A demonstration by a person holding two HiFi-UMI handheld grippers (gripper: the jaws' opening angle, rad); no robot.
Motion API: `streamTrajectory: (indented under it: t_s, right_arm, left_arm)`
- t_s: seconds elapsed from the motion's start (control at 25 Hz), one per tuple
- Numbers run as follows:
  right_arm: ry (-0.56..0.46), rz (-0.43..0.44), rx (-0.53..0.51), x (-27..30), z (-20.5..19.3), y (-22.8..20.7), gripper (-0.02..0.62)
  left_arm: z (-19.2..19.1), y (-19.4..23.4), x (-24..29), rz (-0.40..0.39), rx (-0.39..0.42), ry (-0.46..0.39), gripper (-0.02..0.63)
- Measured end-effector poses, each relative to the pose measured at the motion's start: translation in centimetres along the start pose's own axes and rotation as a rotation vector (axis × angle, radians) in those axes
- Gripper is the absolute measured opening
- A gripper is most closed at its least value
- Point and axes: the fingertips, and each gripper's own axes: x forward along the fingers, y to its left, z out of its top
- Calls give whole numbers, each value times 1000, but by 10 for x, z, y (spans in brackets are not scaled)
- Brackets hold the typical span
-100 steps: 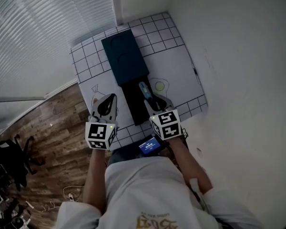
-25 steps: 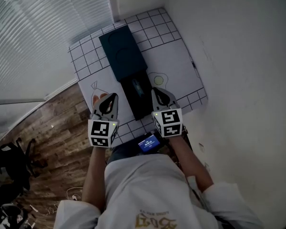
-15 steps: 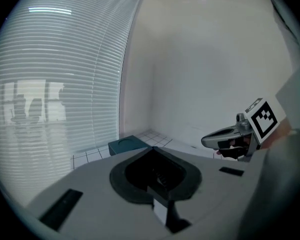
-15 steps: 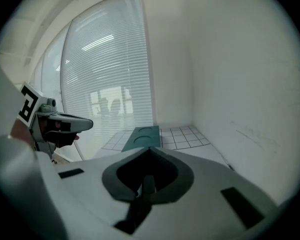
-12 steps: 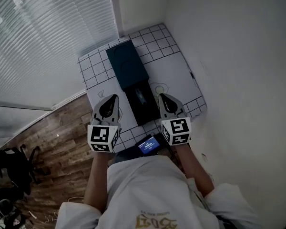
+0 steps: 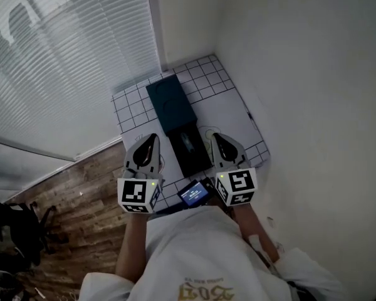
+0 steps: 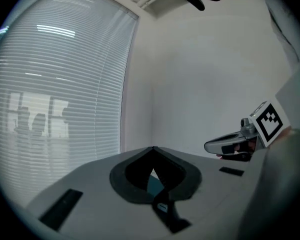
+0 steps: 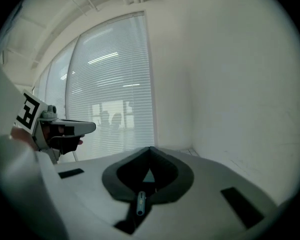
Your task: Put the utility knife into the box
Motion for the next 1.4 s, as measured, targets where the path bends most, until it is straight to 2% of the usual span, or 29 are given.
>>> streamTrajectory:
  t_s: [0.16,0.28,0.4,0.52,0.64,1.4]
  right_arm:
    - [-65,14,-42,-9,32,7,6]
    - [-130,29,-58,-15,57,12,6]
    - [-155,36,-108,-16,70,17,6]
    - [-159,37,-107,-15,77,17,6]
    - [-147,24,-116,-13,77,13,6]
    - [-103,11,-103,-5,62,8,6]
  left_arm:
    - [40,-1,-10,10,34,-90,8]
    - [66,-4,-14,-17,46,-162,8]
    - [77,-1,-15,-10,46,-174,8]
    - [84,3,-16,22,76,-188,8]
    - [85,6,-15,35,91,-198,8]
    - [64,22,-13,46,56,-158,8]
